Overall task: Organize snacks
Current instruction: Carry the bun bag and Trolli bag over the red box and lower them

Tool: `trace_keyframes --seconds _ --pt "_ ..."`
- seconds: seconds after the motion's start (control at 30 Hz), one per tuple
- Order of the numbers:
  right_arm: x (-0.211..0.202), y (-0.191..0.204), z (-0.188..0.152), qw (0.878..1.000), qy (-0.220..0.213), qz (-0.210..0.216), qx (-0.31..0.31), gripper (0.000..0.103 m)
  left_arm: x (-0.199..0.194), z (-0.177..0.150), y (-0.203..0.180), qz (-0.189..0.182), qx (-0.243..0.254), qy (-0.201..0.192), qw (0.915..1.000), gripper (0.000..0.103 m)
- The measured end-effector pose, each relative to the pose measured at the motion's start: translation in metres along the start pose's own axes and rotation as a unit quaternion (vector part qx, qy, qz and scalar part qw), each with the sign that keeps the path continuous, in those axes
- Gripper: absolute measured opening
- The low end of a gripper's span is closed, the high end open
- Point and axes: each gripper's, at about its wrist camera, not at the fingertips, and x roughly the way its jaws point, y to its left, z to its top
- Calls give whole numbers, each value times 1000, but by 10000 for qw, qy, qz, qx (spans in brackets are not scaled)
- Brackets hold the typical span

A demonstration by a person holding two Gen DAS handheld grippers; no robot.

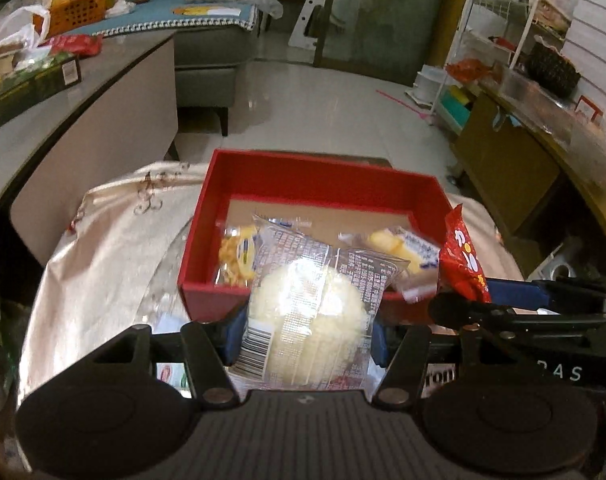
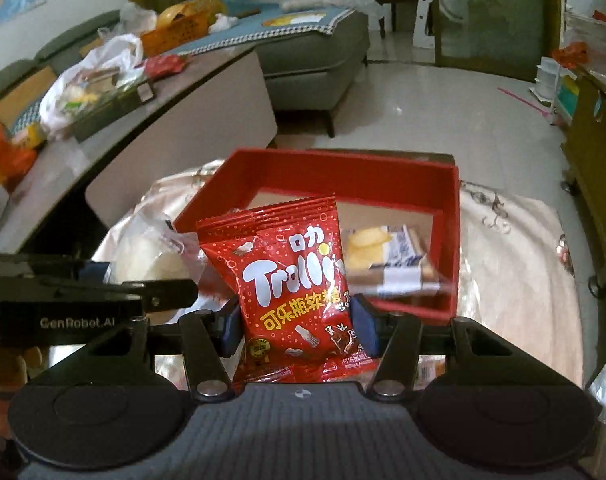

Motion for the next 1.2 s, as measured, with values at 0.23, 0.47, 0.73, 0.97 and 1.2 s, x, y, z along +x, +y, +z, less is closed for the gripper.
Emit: trace_keyframes --seconds 0.23,0.47,0.73,0.97,1.2 --pt "7 -8 12 9999 -80 -44 70 62 12 18 0 93 -40 -134 9999 51" --pt "18 -15 24 9998 -88 -122 95 62 26 32 -2 249 24 -230 9994 51" --pt "34 -27 36 9996 -62 -247 141 62 45 46 -8 361 93 -229 9990 51" --pt "52 -39 44 9992 -6 -348 201 62 65 55 -12 453 119 -195 9987 51" --pt "69 -48 45 9986 150 -446 238 62 82 59 -15 545 147 -89 9984 51"
